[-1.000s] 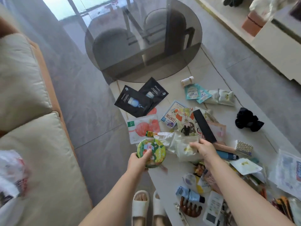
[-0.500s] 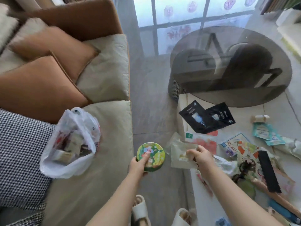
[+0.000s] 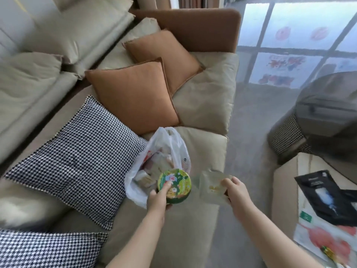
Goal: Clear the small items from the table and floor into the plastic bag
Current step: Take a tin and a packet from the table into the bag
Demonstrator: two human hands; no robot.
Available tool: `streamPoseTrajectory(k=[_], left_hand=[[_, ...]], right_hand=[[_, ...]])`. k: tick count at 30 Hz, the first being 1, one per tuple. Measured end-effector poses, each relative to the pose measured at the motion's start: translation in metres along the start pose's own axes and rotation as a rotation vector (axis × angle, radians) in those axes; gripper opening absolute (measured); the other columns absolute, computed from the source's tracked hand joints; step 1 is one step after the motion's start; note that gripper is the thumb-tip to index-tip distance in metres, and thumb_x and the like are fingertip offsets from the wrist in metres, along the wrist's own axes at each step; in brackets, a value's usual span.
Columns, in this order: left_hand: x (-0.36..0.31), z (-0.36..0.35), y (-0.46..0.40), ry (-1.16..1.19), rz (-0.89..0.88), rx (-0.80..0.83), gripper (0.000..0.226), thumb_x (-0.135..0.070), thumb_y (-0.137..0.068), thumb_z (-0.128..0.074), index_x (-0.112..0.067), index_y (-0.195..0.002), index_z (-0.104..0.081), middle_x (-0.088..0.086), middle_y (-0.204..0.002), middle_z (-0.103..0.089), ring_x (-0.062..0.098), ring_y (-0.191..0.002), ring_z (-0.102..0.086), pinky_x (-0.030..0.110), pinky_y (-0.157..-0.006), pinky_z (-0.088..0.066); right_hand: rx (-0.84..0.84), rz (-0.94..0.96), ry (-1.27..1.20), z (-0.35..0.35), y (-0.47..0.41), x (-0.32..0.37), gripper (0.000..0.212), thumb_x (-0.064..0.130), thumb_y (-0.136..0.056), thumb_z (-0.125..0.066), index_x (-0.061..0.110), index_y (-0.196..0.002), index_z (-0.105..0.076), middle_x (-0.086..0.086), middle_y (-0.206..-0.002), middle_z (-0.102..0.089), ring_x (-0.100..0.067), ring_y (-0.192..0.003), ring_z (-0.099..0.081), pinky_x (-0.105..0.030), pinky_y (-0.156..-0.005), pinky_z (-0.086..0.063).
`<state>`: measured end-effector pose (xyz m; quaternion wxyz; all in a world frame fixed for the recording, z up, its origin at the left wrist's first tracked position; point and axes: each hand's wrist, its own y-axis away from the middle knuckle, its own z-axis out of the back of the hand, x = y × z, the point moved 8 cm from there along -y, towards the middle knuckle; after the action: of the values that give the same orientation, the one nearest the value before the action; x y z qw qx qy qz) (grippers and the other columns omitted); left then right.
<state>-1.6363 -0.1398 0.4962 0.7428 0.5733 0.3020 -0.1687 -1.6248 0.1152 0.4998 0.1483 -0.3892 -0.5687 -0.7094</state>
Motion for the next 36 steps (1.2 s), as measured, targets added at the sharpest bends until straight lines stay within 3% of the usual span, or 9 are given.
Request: streamPoseTrajectory(k=[5,7,11,13,16,21,25,31,36], left_hand=[[-0.025,0.038,-0.056,0.001,0.013,-0.048,0.055,-0.033,-0.079,-0.070,-0.007,-0.124,-0.051,0.013,-0.116,-0.062,0.028,-0.099,-0.061,0.036,-0.074,-0.055],[-0.026,0.048,-0.081,-0.064,0.037,-0.046,0.070,-0.039,-0.072,-0.072,-0.009,-0.131,-0.049,0.013,-0.120,-0.061,0.032,-0.105,-0.061,0.046,-0.090,-0.053],[-0.020,0.057,-0.118,-0.116,0.092,-0.045,0.060,-0.034,-0.079,-0.069,-0.009,-0.130,-0.050,0.014,-0.122,-0.060,0.033,-0.109,-0.060,0.047,-0.097,-0.050],[-0.019,0.059,-0.127,-0.140,0.106,-0.047,0.056,-0.033,-0.081,-0.067,-0.006,-0.128,-0.052,0.014,-0.120,-0.062,0.032,-0.108,-0.060,0.044,-0.097,-0.049],[-0.021,0.059,-0.131,-0.211,0.085,-0.030,0.035,-0.020,-0.088,-0.061,-0.009,-0.120,-0.056,0.006,-0.109,-0.063,0.023,-0.099,-0.059,0.029,-0.088,-0.046],[-0.029,0.061,-0.134,-0.339,0.003,-0.008,0.051,-0.009,-0.090,-0.055,-0.012,-0.140,-0.043,0.004,-0.131,-0.057,0.019,-0.112,-0.056,0.023,-0.089,-0.040],[-0.035,0.071,-0.135,-0.352,-0.012,-0.028,0.057,-0.009,-0.090,-0.055,-0.012,-0.144,-0.038,0.008,-0.139,-0.052,0.021,-0.122,-0.053,0.028,-0.097,-0.041],[-0.055,0.063,-0.122,-0.447,-0.130,-0.028,0.040,-0.015,-0.091,-0.054,-0.016,-0.130,-0.048,-0.005,-0.102,-0.062,0.010,-0.082,-0.059,0.017,-0.068,-0.050],[-0.061,0.016,-0.095,-0.569,-0.203,0.127,0.045,-0.019,-0.089,-0.057,-0.020,-0.133,-0.048,-0.006,-0.092,-0.064,0.011,-0.083,-0.058,0.027,-0.076,-0.046]], right_hand=[[0.040,0.050,0.091,-0.088,-0.031,0.019,0.036,0.002,-0.084,-0.054,0.017,-0.061,-0.031,-0.002,-0.058,-0.032,-0.017,-0.053,-0.032,-0.025,-0.049,-0.024],[0.032,0.060,0.132,-0.116,-0.045,0.022,0.032,0.001,-0.084,-0.053,0.016,-0.063,-0.034,-0.003,-0.060,-0.034,-0.017,-0.055,-0.033,-0.025,-0.050,-0.024],[-0.004,0.117,0.213,-0.161,-0.072,0.024,0.011,0.008,-0.082,-0.053,0.001,-0.078,-0.046,-0.010,-0.070,-0.043,-0.020,-0.065,-0.041,-0.032,-0.060,-0.034],[-0.001,0.131,0.274,-0.180,-0.084,0.021,0.020,0.012,-0.082,-0.053,-0.006,-0.089,-0.048,-0.013,-0.075,-0.050,-0.026,-0.069,-0.049,-0.037,-0.066,-0.043],[0.062,0.133,0.435,-0.204,-0.092,0.018,0.026,0.019,-0.088,-0.053,0.005,-0.109,-0.057,-0.015,-0.100,-0.065,-0.034,-0.090,-0.062,-0.049,-0.086,-0.052],[0.180,0.175,0.638,-0.215,-0.089,0.016,0.043,0.011,-0.096,-0.046,0.014,-0.139,-0.044,-0.004,-0.137,-0.053,-0.020,-0.125,-0.051,-0.035,-0.106,-0.040],[0.176,0.211,0.798,-0.208,-0.090,0.019,0.042,0.010,-0.096,-0.044,0.017,-0.137,-0.048,-0.002,-0.136,-0.054,-0.019,-0.119,-0.054,-0.021,-0.088,-0.038],[0.112,0.218,0.793,-0.189,-0.082,0.028,0.038,0.008,-0.090,-0.052,0.014,-0.127,-0.057,-0.004,-0.126,-0.060,-0.020,-0.116,-0.055,-0.028,-0.098,-0.041],[0.079,0.212,0.801,-0.154,-0.064,0.026,0.034,0.012,-0.087,-0.053,0.014,-0.121,-0.061,-0.005,-0.117,-0.063,-0.021,-0.110,-0.057,-0.028,-0.092,-0.043]])
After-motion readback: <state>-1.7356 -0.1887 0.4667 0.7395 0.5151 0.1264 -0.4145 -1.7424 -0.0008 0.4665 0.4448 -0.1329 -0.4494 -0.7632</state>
